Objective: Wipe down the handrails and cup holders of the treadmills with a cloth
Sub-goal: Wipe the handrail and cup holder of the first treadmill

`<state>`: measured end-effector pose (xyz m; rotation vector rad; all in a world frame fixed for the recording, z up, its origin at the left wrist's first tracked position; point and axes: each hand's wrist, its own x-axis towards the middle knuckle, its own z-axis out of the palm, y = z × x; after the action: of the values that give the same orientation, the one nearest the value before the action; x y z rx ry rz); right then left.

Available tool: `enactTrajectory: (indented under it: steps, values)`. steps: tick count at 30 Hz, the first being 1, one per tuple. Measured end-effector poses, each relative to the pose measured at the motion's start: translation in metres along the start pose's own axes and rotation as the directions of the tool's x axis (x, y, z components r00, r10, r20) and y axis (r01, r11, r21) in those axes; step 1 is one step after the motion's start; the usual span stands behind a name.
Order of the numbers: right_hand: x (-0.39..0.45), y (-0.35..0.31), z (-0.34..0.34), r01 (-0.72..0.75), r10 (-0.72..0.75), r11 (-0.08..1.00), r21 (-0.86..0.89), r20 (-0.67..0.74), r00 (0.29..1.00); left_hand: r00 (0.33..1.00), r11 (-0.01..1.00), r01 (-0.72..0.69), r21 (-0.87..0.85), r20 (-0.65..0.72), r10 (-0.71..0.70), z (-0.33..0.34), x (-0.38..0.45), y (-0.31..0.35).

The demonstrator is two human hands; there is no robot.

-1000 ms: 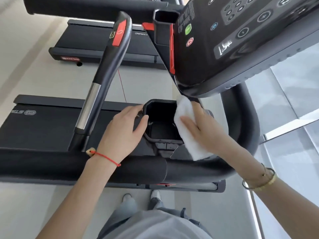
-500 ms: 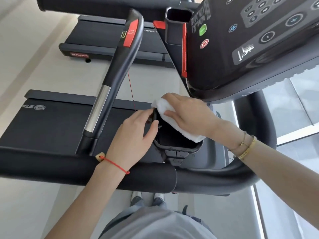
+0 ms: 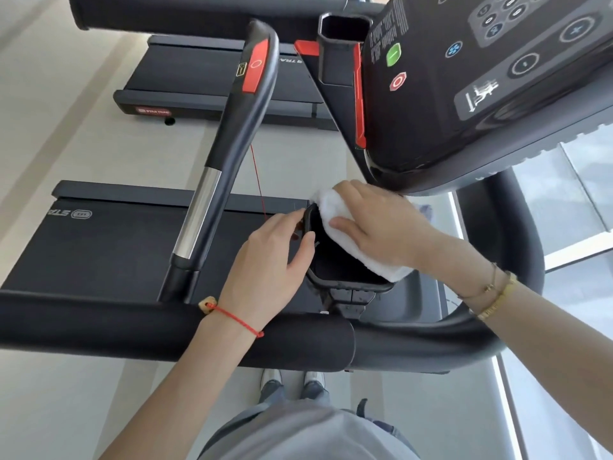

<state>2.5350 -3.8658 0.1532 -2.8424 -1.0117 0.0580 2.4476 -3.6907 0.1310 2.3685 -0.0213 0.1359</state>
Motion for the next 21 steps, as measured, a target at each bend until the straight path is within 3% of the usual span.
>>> enactTrajectory:
  steps: [3, 12, 18, 21]
  values:
    - [0.010, -0.004, -0.001, 0.020, -0.021, 0.999, 0.032, 0.004, 1.000, 1.000, 1.000, 0.001, -0.006, 0.001, -0.001, 0.000, 0.000, -0.001]
    - [-0.042, 0.008, 0.008, -0.126, 0.137, 0.967, 0.223, -0.033, 0.990, 1.000, 1.000, -0.010, 0.003, 0.001, 0.010, 0.000, 0.001, -0.002]
    - [-0.028, 0.013, 0.004, -0.318, 0.284, 0.867, 0.384, 0.146, 0.948, 1.000, 1.000, -0.015, 0.001, -0.014, 0.015, 0.001, 0.001, -0.001]
    - [-0.028, 0.014, 0.004, -0.380, 0.343, 0.807, 0.452, 0.165, 0.925, 1.000, 1.000, -0.025, 0.000, -0.013, 0.025, 0.001, 0.002, -0.001]
